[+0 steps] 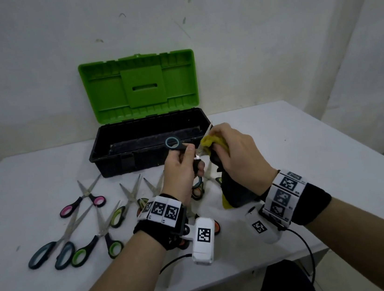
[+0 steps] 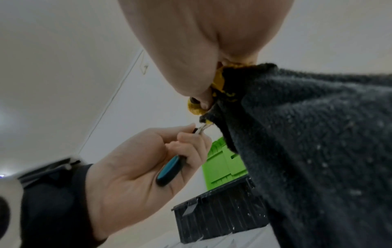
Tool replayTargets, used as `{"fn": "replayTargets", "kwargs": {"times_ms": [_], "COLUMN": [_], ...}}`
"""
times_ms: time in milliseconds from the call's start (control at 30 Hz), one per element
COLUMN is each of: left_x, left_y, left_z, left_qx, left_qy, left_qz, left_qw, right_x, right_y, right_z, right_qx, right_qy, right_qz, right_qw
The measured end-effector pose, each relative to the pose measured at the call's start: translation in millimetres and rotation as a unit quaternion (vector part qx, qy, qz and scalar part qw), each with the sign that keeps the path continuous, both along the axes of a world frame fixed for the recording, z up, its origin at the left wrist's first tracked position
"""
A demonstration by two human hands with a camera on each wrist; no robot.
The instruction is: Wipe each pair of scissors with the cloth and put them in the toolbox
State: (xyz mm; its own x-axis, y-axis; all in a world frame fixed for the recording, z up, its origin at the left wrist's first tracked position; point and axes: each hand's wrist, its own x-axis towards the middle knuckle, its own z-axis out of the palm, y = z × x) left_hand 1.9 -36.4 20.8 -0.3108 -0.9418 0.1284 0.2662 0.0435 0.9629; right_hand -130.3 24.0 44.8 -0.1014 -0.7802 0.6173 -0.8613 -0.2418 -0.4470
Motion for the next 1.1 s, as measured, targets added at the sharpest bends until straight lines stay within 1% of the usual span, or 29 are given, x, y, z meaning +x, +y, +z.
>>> {"fn": "replayTargets", "kwargs": {"times_ms": [67, 167, 233, 333, 433, 500, 533, 600, 700, 767, 833, 1000, 1033, 1100], "left_x": [1, 1, 1, 3, 5, 7, 8, 8, 4, 1, 1, 4, 4, 4], "left_y": [-1, -2, -1, 2, 5, 4, 4, 3, 4, 6, 8, 9, 9, 8], "left_z": [-1, -3, -4, -5, -7, -9, -9, -10, -11, -11, -10, -11, -12, -11], "left_qx": [0.004, -0.012, -0.020, -0.009, 0.004, 0.009, 0.009, 0.012, 0.020, 0.016, 0.012, 0.017, 0.021, 0.023], "left_qy": [-0.006, -0.033, -0.045, -0.041, -0.055, -0.071, -0.075, -0.076, -0.076, -0.086, -0.093, -0.085, -0.085, -0.087], "left_qz": [0.001, -0.009, -0.017, -0.030, -0.038, -0.039, -0.036, -0.027, -0.018, -0.019, -0.016, -0.033, -0.035, -0.035], "left_qw": [1.000, 0.999, 0.999, 0.999, 0.998, 0.997, 0.996, 0.997, 0.997, 0.996, 0.995, 0.996, 0.996, 0.995], "right_x": [-2, 3, 4, -2, -22, -33, -34, -25, -3, 5, 4, -21, -23, -15], "right_y": [1, 0, -1, -2, -8, -5, -1, 10, 15, 12, 8, 0, 1, 7], "right_z": [4, 0, -4, -3, 6, 12, 15, 17, 7, -3, -7, 5, 8, 9], "right_qx": [-0.004, 0.001, -0.003, -0.011, 0.033, 0.034, 0.021, 0.012, 0.054, 0.077, 0.080, 0.091, 0.083, 0.075], "right_qy": [0.010, 0.079, 0.096, 0.071, 0.031, 0.027, 0.031, 0.047, 0.068, 0.081, 0.080, 0.041, 0.037, 0.038], "right_qz": [0.014, 0.050, 0.056, 0.009, -0.077, -0.110, -0.107, -0.071, -0.008, 0.005, -0.007, -0.092, -0.094, -0.062], "right_qw": [1.000, 0.996, 0.994, 0.997, 0.996, 0.993, 0.994, 0.996, 0.996, 0.994, 0.994, 0.991, 0.991, 0.995]}}
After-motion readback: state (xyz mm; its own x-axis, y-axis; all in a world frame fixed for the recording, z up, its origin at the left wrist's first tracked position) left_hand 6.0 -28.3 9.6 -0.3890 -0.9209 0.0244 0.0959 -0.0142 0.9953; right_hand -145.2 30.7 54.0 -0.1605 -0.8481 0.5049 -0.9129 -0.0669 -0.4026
